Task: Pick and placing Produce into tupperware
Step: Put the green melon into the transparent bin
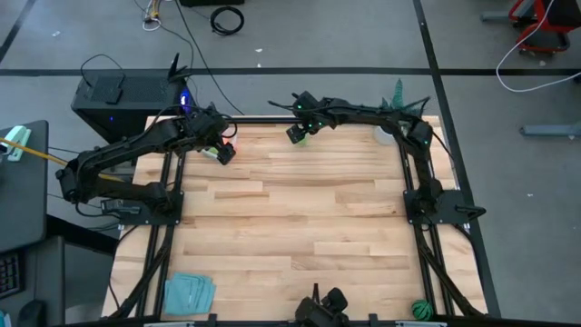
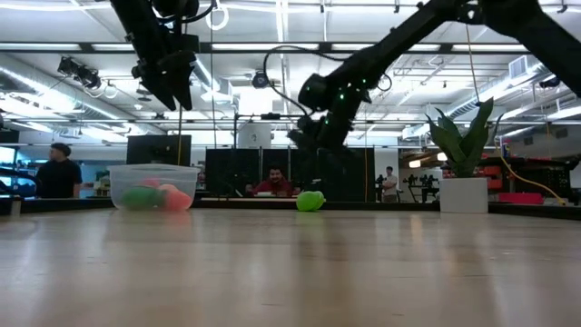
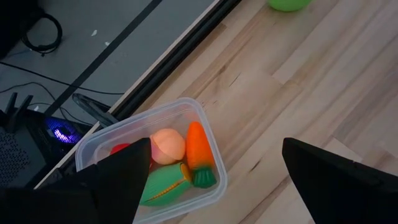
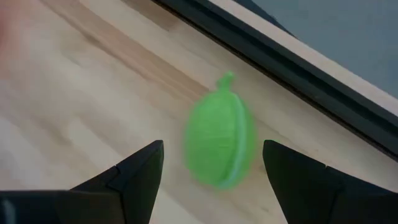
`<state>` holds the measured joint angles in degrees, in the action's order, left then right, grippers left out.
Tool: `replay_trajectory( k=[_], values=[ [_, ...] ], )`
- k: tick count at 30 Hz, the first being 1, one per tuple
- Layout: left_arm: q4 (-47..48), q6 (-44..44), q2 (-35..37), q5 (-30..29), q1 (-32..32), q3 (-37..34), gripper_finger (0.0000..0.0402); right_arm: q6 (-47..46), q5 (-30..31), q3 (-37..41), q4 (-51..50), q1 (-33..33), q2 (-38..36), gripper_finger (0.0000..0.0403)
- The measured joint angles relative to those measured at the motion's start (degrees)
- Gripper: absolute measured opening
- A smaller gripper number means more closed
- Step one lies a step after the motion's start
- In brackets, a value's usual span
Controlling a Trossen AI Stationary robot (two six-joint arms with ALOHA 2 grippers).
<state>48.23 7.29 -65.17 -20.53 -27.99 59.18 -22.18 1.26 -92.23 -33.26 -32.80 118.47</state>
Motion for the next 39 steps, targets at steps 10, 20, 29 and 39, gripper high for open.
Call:
replay_trajectory(
  k=[10,20,29,39],
  values=[
    [-0.3,0.0,0.0,0.0,0.0,0.0,0.037,1.8,0.1,0.0,1.8,-1.0,4.1,0.028],
    [-0.3,-0.3,0.0,0.0,0.0,0.0,0.0371,2.7,-1.2,0.0,1.7,-0.9,6.4,0.0275],
    [-0.3,-0.5,0.0,0.0,0.0,0.0,0.0371,2.8,-1.5,0.0,3.3,-0.9,6.5,0.0186],
    [-0.3,-0.2,0.0,0.0,-0.1,0.0,0.0371,3.8,-1.3,0.0,3.4,-0.7,5.1,0.0186]
  ],
)
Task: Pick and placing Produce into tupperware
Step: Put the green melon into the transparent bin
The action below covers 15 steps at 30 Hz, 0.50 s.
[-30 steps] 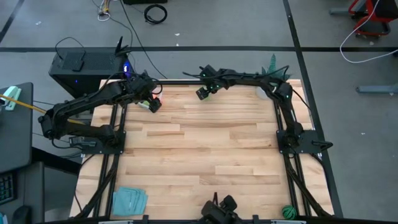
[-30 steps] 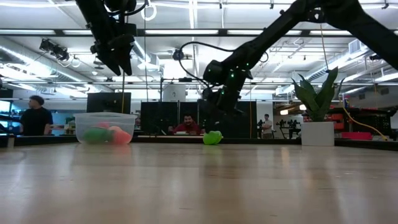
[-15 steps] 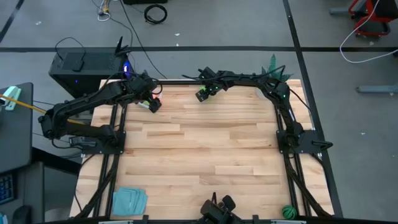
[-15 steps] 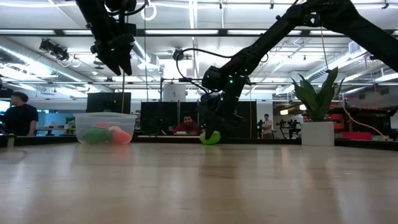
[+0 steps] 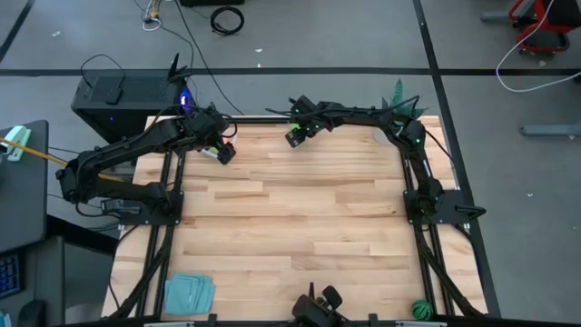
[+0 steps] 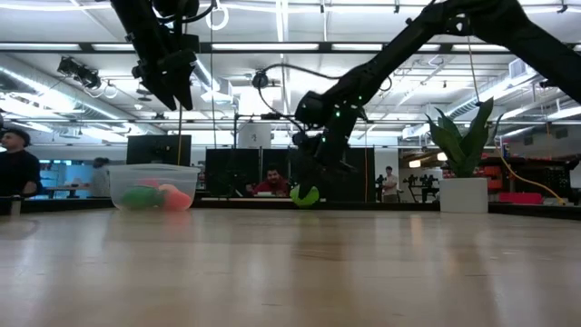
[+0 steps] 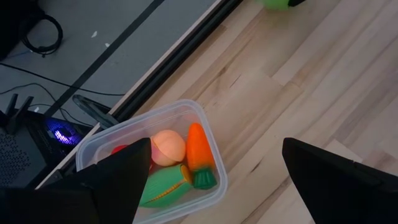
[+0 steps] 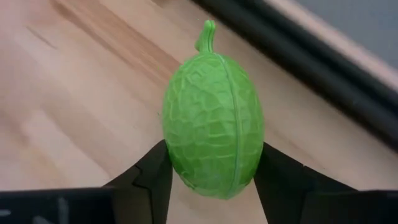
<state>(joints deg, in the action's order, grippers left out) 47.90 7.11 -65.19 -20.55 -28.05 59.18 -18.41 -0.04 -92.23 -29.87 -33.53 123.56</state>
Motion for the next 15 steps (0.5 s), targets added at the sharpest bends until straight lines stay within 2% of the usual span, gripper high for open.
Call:
replay_trajectory(
  k=[5,7,12,15],
  values=[
    [0.0,0.4,0.0,0.0,0.0,0.0,0.0371,1.9,-0.7,0.0,0.4,1.6,-3.6,0.0186],
    [0.0,1.7,0.0,0.9,0.0,0.0,0.0371,3.6,-2.6,0.0,0.4,2.5,-5.1,0.0186],
    [-2.3,-1.1,0.0,12.5,-0.1,0.0,0.0371,9.2,-11.8,0.0,1.9,4.8,-9.8,0.0186],
    [-4.4,-5.9,0.0,20.1,0.0,0.0,0.0369,12.7,-13.9,0.0,1.8,6.9,-12.1,0.0188]
  ],
)
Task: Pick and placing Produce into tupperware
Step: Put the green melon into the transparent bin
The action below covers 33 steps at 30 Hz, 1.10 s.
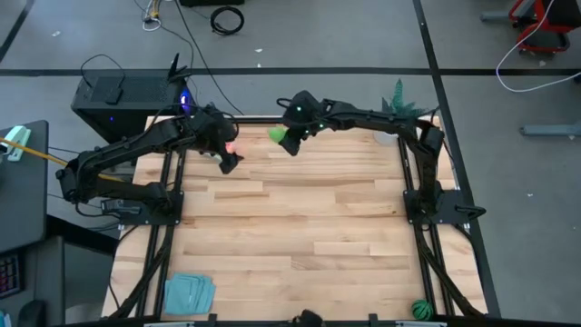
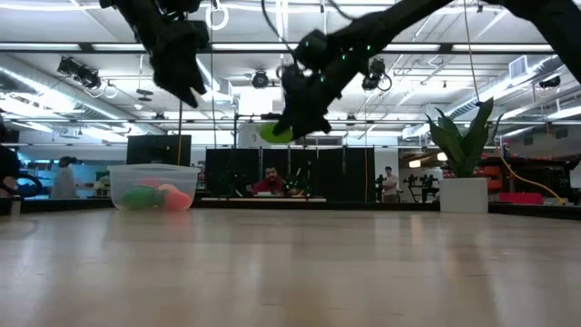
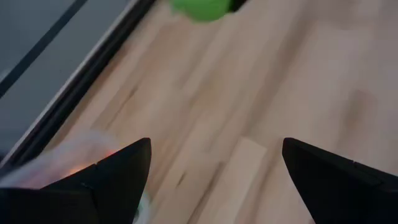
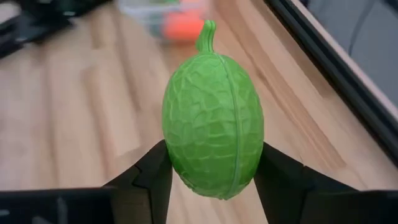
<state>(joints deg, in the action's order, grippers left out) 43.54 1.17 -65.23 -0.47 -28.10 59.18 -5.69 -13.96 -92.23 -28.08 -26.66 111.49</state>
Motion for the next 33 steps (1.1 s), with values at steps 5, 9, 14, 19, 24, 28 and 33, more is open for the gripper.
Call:
replay_trajectory(
  k=[5,9,14,19,24,28,33],
  values=[
    [-4.7,-9.9,-0.3,3.1,0.5,0.0,0.0369,7.1,3.0,0.0,0.2,4.6,-2.3,0.0186],
    [-8.5,-16.1,-0.5,3.3,0.8,0.0,0.0369,12.3,5.2,0.0,1.0,8.2,-2.9,0.0187],
    [-10.5,-22.3,-2.1,3.7,1.8,0.0,0.0369,16.0,10.2,0.0,0.7,11.3,-3.1,0.0188],
    [-12.7,-23.6,-5.8,3.9,4.6,0.0,0.0369,18.4,12.7,0.0,1.7,12.6,-3.1,0.0186],
    [-15.6,-25.9,-8.2,4.0,6.8,0.0,0.0369,18.8,12.7,0.0,1.3,12.6,-3.1,0.0189],
    [-18.5,-25.9,-9.3,4.1,7.5,0.0,0.0369,18.8,12.7,0.0,1.4,12.6,-3.1,0.0186],
    [-19.6,-25.9,-11.3,3.9,7.4,0.0,0.0368,18.8,12.6,0.0,1.4,12.6,-3.1,0.0189]
  ],
)
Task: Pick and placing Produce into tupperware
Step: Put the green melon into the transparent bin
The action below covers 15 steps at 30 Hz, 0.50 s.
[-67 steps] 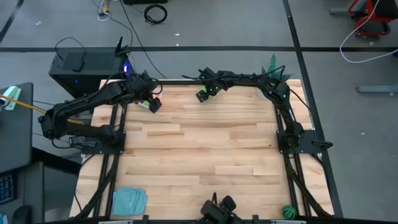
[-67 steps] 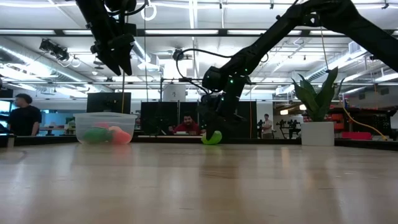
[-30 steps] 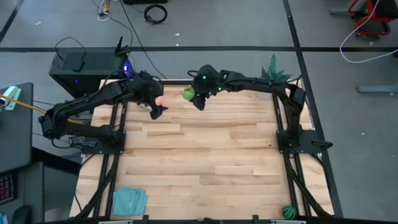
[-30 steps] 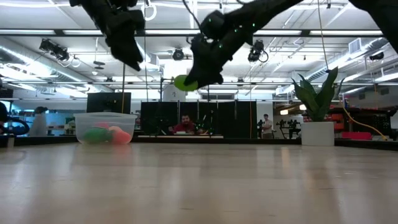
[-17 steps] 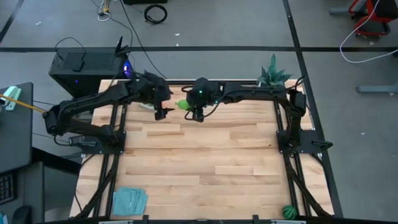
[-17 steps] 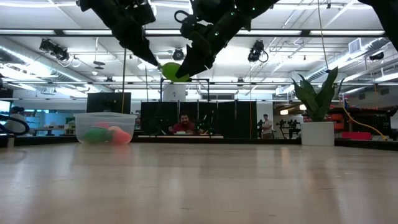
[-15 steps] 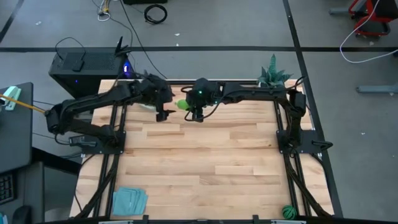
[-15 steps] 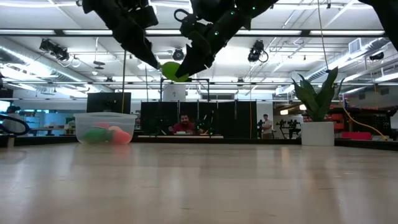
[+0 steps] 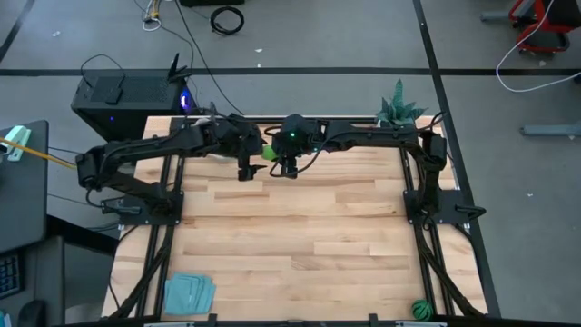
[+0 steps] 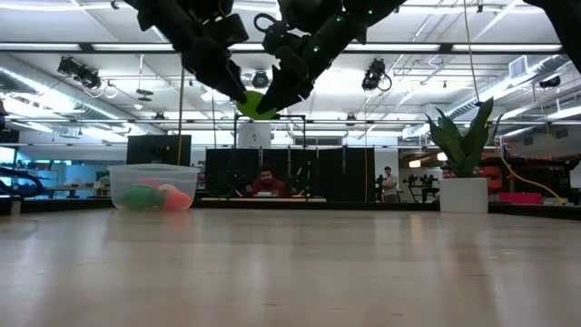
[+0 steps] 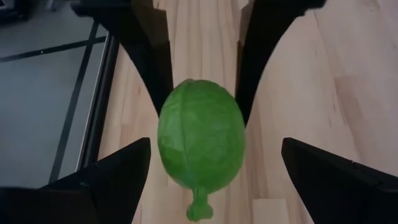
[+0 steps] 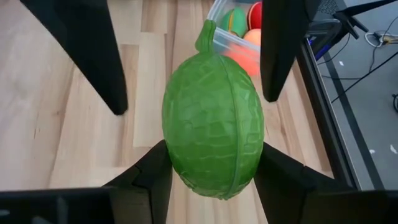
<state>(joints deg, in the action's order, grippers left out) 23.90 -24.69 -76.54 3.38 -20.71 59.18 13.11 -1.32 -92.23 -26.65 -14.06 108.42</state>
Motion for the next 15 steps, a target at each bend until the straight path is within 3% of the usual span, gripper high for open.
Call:
replay_trajectory(
  k=[7,15],
  values=[
    [-0.2,0.1,-1.3,-0.2,0.4,0.0,0.0344,0.0,-0.4,0.0,0.0,0.0,0.0,0.0186],
    [-0.4,0.4,-1.2,-0.3,0.6,0.0,0.0239,0.1,-0.6,0.0,0.0,0.0,0.1,0.0186]
  ],
)
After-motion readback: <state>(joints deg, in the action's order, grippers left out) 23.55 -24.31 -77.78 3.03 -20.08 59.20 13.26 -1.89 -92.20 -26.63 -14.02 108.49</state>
